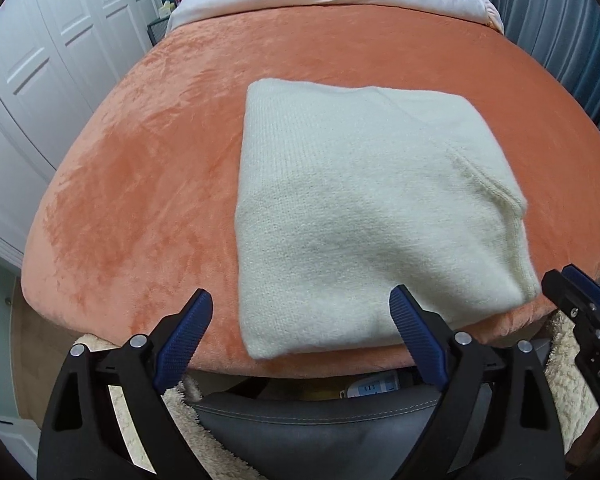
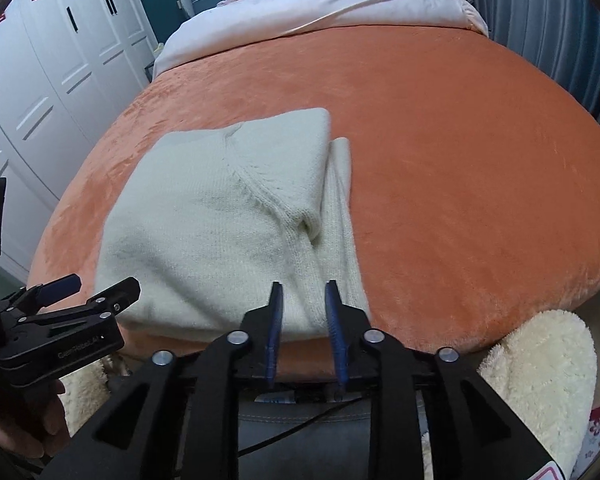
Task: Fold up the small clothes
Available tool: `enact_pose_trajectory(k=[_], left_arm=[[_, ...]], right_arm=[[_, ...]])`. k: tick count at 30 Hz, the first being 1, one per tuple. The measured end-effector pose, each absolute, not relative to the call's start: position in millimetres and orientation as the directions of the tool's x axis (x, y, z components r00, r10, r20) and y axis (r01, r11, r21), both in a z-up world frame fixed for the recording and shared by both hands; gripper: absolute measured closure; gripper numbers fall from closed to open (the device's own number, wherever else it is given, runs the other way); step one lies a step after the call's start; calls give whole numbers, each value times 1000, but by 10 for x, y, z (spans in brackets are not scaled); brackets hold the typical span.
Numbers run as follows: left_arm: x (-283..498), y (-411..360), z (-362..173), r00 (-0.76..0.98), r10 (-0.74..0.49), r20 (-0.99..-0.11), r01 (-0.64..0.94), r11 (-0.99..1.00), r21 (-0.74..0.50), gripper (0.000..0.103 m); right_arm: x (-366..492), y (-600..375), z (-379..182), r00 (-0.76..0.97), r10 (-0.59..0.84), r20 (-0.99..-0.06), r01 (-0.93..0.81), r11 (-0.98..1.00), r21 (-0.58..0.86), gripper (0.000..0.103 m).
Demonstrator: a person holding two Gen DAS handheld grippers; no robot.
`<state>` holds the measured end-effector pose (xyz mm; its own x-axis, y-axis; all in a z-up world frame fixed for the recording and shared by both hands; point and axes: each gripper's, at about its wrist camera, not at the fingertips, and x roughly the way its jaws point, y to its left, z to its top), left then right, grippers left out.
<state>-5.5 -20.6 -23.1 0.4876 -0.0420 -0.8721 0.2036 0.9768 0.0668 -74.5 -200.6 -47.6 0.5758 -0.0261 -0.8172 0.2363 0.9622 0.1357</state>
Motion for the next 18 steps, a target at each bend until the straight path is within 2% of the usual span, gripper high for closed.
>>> enact_pose_trajectory(k=[18], left_arm=[[-233, -155, -237, 522, 1, -853, 139, 987, 86, 13]], right_arm=[[-797, -1874, -537, 567, -65, -821, 237, 967, 88, 67]])
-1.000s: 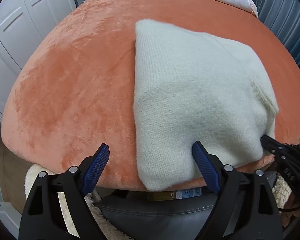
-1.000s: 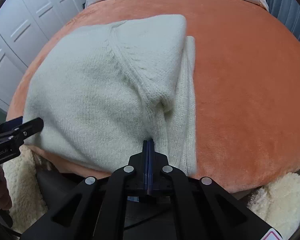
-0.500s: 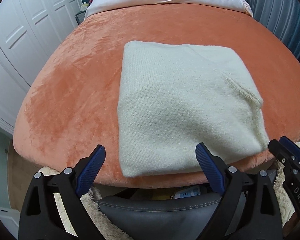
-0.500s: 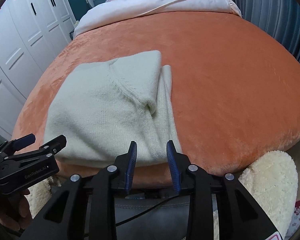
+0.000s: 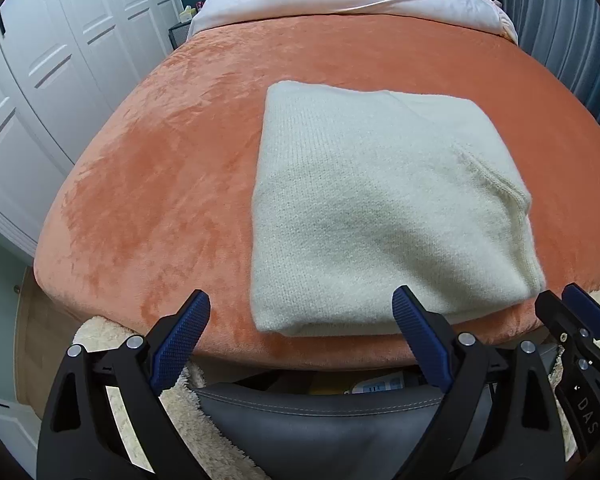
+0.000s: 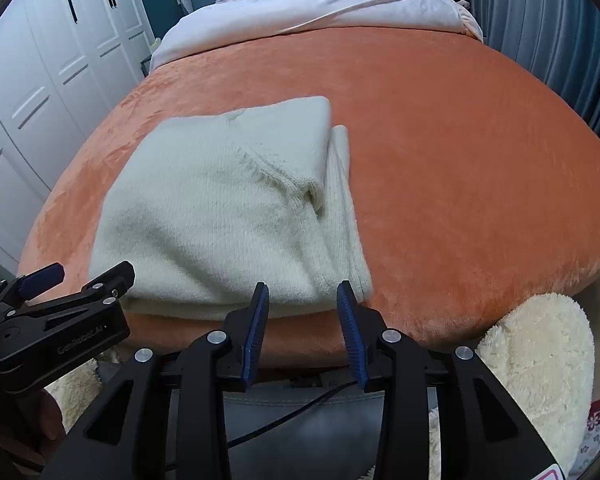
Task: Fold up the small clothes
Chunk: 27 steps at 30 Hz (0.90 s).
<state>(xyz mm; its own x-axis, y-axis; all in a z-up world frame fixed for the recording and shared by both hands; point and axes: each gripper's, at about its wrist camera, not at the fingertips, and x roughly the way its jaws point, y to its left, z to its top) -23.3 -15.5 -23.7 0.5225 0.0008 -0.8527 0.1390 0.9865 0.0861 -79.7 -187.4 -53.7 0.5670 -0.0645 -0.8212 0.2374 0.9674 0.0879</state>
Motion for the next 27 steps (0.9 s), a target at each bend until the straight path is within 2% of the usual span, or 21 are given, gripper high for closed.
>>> enact_pose_trajectory(k=[5, 9, 10, 12, 19, 20, 21, 23, 25, 27], left_arm=[[-218, -112, -250, 509, -16, -861, 139, 988, 63, 12], [-78, 144, -231, 467, -121, -876, 77, 992, -96, 11], [-21, 237, -261, 447, -144, -883, 45, 989, -138, 11], [91, 370, -388, 398, -188, -898, 7, 979, -202, 11], [225, 492, -646, 335, -248, -909, -40, 960, -277, 11], [229, 468, -630, 339, -237, -910, -28, 965, -262, 11], [220, 444, -600, 348, -227, -910, -17, 969, -248, 11], [225, 394, -528, 377, -198, -905, 21, 979, -205, 11], [219, 327, -523, 386, -172, -906, 52, 985, -165, 11], [234, 291, -586, 377, -151, -914, 57, 989, -139, 11]], right_arm=[[-805, -1846, -542, 564, -65, -823, 240, 967, 87, 67], [-775, -1925, -532, 582, -66, -811, 252, 962, 103, 67], [-742, -1992, -544, 585, -55, -809, 254, 960, 118, 65], [-663, -2154, -602, 575, -44, -817, 281, 948, 147, 54], [-300, -2302, -947, 512, 122, -850, 249, 927, 282, 48], [-255, -2273, -995, 503, 113, -857, 243, 933, 265, 52], [-229, -2252, -1003, 507, 104, -856, 232, 940, 252, 67], [-218, -2254, -875, 544, 123, -830, 205, 940, 273, 87], [-276, -2269, -620, 610, 132, -781, 181, 937, 299, 88], [-292, -2233, -564, 627, 104, -772, 144, 959, 246, 88]])
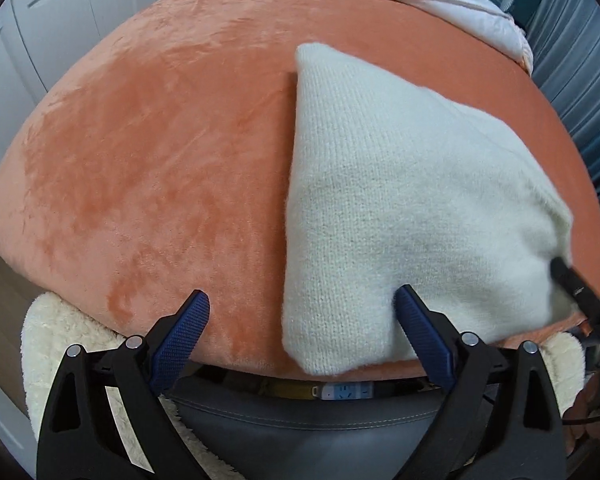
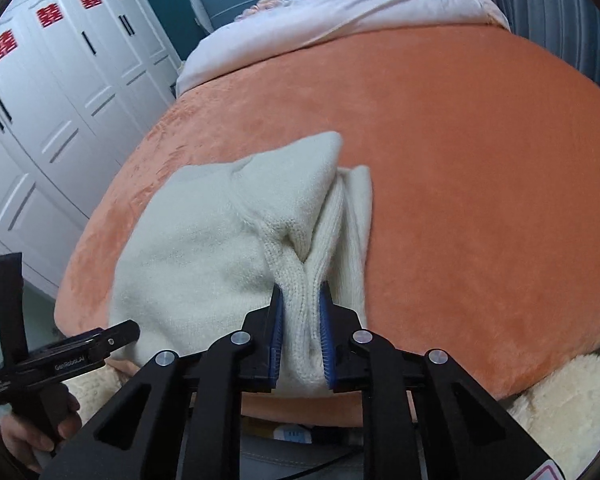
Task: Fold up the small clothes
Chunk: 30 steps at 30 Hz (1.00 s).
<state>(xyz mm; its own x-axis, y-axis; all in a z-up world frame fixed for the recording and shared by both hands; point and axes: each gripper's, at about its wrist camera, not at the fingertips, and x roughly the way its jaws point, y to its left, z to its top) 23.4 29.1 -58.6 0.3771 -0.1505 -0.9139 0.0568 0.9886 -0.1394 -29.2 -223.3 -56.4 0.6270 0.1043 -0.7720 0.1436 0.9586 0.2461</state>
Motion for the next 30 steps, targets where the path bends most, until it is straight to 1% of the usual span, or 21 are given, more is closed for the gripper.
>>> enact_pose_trajectory(k=[2, 3, 5, 6, 9, 10, 11, 12, 15, 21, 30], left_arm=[[274, 269, -690, 340, -147, -929, 53, 989, -137, 11], [301, 276, -691, 334, -150, -931, 48, 989, -142, 11], [299, 297, -638, 342, -145, -928, 41, 989, -140, 11], [289, 299, -597, 351, -133, -927, 42, 991, -127, 11], [185, 191, -470, 404, -63, -913, 61, 997, -42, 11], [139, 136, -434, 424, -49, -904, 74, 997, -19, 11], [106, 84, -407, 439, -47, -897, 90, 996, -8, 11], [70, 38, -386, 453, -49, -890, 104, 995, -2, 11], [-42, -57, -373, 479, -51, -876, 122, 992, 9, 11], [-136, -119, -337, 497, -57, -866, 124, 992, 6, 11], [-188, -154, -249, 528, -66, -846, 135, 991, 6, 11]], right_arm=[[-180, -2223, -959, 506, 102, -856, 151, 967, 205, 87], [-158, -2234, -1116, 481, 113, -870, 151, 966, 208, 86], [-199, -2211, -1026, 507, 95, -856, 150, 969, 197, 85], [-206, -2190, -934, 510, 75, -857, 165, 969, 183, 83], [-379, -2109, -605, 568, -23, -823, 218, 968, 123, 78], [-437, -2071, -528, 581, -63, -812, 236, 967, 94, 75], [-488, -2033, -486, 583, -95, -807, 255, 964, 70, 66], [-531, -1992, -482, 576, -112, -810, 270, 961, 59, 60], [-613, -1903, -554, 560, -123, -819, 294, 954, 57, 58], [-699, -1868, -698, 522, -113, -845, 303, 951, 61, 57], [-768, -1759, -662, 549, -106, -829, 285, 956, 66, 55]])
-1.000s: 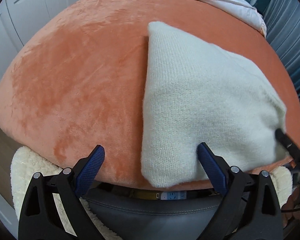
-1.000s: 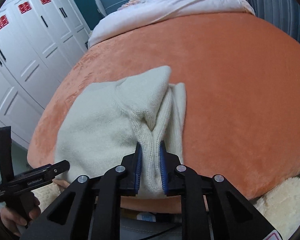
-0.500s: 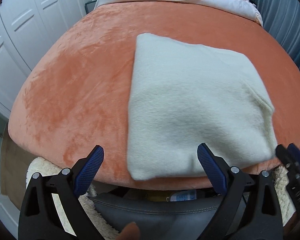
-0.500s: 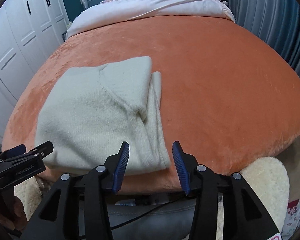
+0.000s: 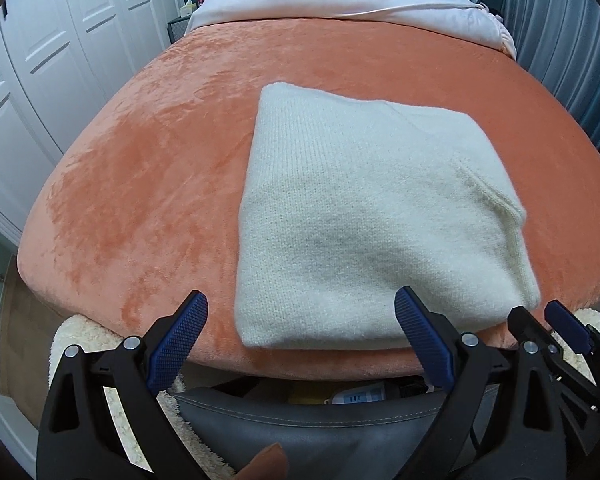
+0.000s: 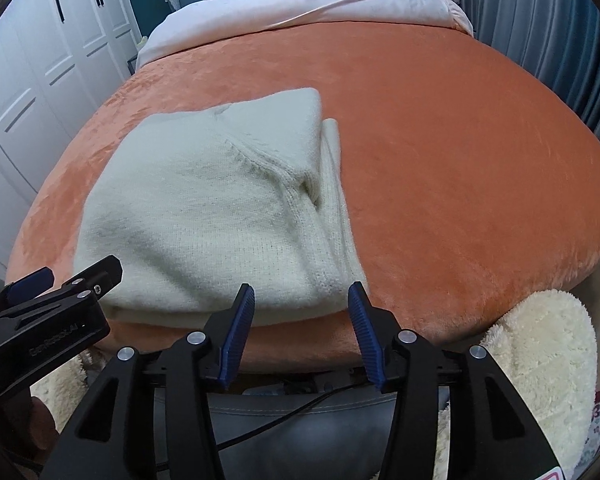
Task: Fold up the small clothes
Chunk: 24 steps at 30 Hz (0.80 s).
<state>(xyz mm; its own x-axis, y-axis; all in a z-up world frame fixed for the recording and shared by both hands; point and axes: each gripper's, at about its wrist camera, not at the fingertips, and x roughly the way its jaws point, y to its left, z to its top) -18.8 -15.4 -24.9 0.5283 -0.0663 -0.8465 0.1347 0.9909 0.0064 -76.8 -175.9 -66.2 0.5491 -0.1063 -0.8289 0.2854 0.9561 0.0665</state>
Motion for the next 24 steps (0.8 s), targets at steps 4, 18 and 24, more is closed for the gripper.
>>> enact_pose_trajectory(k=[4, 18, 24], left_arm=[[-215, -186, -211, 542, -59, -838, 143, 989, 23, 11], [-206, -149, -189, 536, -48, -843, 126, 992, 23, 11], [-197, -133, -208, 532, -40, -846, 120, 992, 28, 11]], right_arm=[[-784, -1708, -639, 556, -105, -824, 279, 958, 67, 55], [-809, -1675, -579, 569, -104, -816, 276, 959, 70, 53], [-808, -1672, -578, 568, -103, -816, 280, 957, 74, 53]])
